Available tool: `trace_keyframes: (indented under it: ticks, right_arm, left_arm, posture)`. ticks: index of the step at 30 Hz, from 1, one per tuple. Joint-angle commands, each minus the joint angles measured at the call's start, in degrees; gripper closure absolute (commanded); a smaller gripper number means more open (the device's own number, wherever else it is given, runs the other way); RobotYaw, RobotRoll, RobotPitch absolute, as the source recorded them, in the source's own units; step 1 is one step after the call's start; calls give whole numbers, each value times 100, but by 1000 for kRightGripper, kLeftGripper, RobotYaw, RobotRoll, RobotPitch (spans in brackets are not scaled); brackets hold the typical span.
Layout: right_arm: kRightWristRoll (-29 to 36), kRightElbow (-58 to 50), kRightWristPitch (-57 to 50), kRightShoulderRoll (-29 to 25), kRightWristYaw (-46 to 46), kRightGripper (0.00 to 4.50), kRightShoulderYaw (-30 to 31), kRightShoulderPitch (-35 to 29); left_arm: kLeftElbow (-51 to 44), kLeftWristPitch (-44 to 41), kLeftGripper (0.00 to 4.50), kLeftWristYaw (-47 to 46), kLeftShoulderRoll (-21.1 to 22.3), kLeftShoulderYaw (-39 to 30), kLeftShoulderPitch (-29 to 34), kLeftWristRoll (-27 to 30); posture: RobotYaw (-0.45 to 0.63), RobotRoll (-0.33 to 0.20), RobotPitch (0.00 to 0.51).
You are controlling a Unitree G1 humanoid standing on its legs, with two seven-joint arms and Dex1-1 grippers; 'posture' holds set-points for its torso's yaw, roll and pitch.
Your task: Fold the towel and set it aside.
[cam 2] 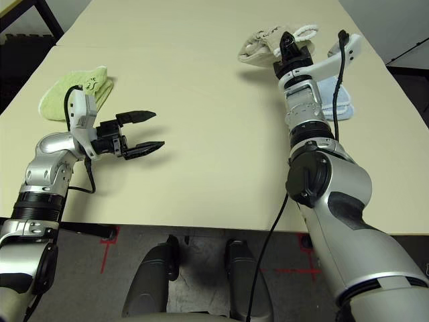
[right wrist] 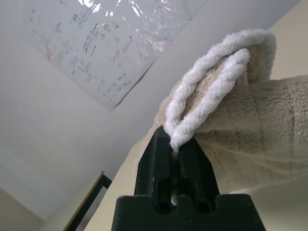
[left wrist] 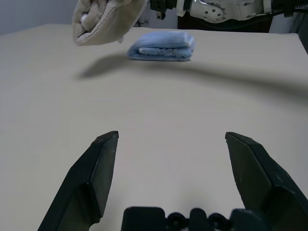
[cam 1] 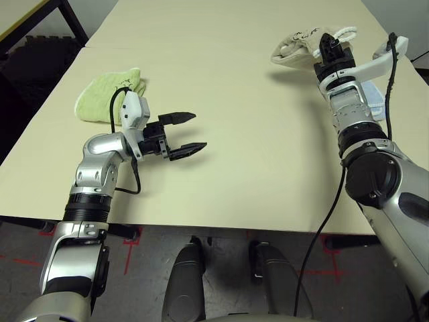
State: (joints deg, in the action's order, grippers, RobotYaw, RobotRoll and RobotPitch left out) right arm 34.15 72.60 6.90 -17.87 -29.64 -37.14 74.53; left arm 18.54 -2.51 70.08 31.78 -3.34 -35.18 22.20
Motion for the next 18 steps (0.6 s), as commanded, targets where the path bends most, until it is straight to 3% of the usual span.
trace_keyframes:
  ticks: [1, 7, 18]
  right_arm:
    - [-100, 108, 96, -205, 48, 4476, -15, 30]
    - [-289, 170, 237, -570, 115, 4476, 25, -36]
    - [-532, 225, 303, -1138, 92, 4476, 37, -237]
  left_arm:
    - [-163, -49, 0, -167, 8, -72, 96, 22]
    - [-317, -121, 0, -250, 88, -119, 227, 79]
    - [-341, -131, 0, -296, 102, -114, 298, 62]
  posture:
    - [52, 0, 299]
    - [52, 0, 328]
    - [42, 0, 316]
